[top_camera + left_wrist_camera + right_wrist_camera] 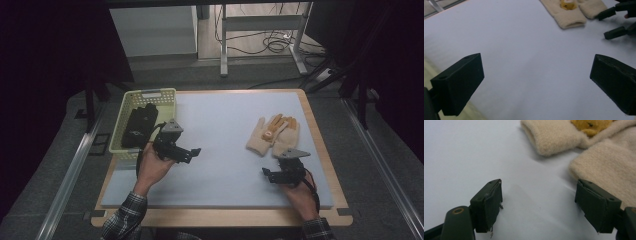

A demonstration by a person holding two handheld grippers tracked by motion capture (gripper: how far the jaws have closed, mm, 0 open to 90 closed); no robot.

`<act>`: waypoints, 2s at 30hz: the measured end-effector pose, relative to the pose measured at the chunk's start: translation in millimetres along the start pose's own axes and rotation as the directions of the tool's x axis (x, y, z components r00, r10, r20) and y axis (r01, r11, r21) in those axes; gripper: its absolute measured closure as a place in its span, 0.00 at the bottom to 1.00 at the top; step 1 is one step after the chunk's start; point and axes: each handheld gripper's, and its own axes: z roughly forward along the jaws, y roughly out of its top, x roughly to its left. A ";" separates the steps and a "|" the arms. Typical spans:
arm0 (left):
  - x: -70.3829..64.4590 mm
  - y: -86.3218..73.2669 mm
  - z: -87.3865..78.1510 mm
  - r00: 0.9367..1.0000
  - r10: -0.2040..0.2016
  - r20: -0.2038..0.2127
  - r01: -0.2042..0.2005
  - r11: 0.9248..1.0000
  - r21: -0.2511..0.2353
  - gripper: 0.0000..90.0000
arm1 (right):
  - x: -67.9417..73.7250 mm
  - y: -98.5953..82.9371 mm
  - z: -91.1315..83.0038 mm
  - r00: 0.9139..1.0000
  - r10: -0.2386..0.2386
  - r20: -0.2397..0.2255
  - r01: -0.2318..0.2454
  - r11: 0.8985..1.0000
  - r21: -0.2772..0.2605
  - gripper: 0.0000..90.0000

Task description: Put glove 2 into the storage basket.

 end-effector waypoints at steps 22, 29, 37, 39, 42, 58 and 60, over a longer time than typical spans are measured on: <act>-47.8 -75.4 33.5 0.997 0.076 -0.014 -0.075 0.994 0.077 0.00 | 0.0 0.2 0.1 1.000 -0.001 0.001 0.001 1.000 0.001 0.24; -39.5 -97.9 36.6 0.997 0.032 -0.068 -0.023 0.992 0.122 0.00 | 0.3 0.8 0.8 1.000 -0.005 -0.007 0.006 1.000 0.012 0.18; -31.8 -98.0 37.8 0.997 -0.038 -0.060 0.046 0.990 0.133 0.00 | 0.5 0.3 -0.9 1.000 -0.010 -0.015 0.010 1.000 0.008 0.20; -32.5 -98.0 37.9 0.997 -0.032 -0.065 0.041 0.990 0.135 0.00 | 0.0 -0.9 -3.6 1.000 -0.011 -0.021 0.011 1.000 0.013 0.23; -32.4 -98.1 37.9 0.997 -0.032 -0.065 0.041 0.990 0.135 0.00 | -3.6 -3.1 -9.4 1.000 -0.003 -0.022 0.004 1.000 0.019 0.26; -32.3 -98.3 37.6 0.998 -0.029 -0.064 0.037 0.990 0.136 0.00 | -52.4 21.5 -37.9 0.995 0.063 0.072 -0.063 0.998 -0.007 0.40; -32.3 -98.3 37.6 0.998 -0.029 -0.064 0.037 0.990 0.136 0.00 | -55.7 23.2 -36.6 0.995 0.066 0.078 -0.066 0.998 -0.008 0.41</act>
